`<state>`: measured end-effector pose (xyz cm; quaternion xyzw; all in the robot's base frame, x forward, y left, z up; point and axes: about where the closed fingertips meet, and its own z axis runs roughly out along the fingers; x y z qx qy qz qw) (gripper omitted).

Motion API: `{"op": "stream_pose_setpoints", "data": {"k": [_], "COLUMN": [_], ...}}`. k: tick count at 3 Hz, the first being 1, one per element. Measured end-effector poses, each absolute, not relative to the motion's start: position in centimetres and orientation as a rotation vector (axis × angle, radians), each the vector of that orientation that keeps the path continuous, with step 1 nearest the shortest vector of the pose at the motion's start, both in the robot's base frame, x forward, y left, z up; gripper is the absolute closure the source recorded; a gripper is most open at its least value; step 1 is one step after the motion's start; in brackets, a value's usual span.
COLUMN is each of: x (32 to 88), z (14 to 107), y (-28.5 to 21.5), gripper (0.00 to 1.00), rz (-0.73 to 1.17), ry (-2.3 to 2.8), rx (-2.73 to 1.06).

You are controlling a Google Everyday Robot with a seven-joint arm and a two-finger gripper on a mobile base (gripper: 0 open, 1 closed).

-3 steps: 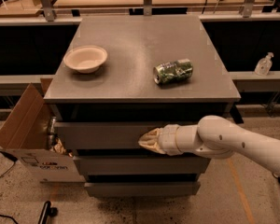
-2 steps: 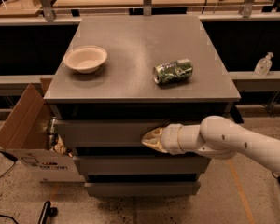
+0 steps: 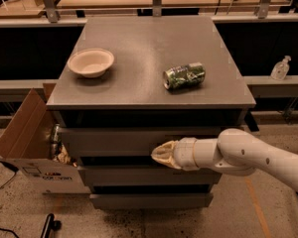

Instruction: Close top drawer

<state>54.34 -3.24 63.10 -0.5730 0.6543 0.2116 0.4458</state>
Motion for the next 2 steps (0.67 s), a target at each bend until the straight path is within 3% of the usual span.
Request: {"op": "stream_pose_setpoints", "data": {"k": [1, 2], "x": [49.5, 44.3], "z": [64.1, 64.4], "y": [-2.3, -1.7], "gripper": [1.00, 0.83], "rz": [0.593, 0.649], "ry": [1.566, 1.530], "rx": [-1.439, -1.432]}}
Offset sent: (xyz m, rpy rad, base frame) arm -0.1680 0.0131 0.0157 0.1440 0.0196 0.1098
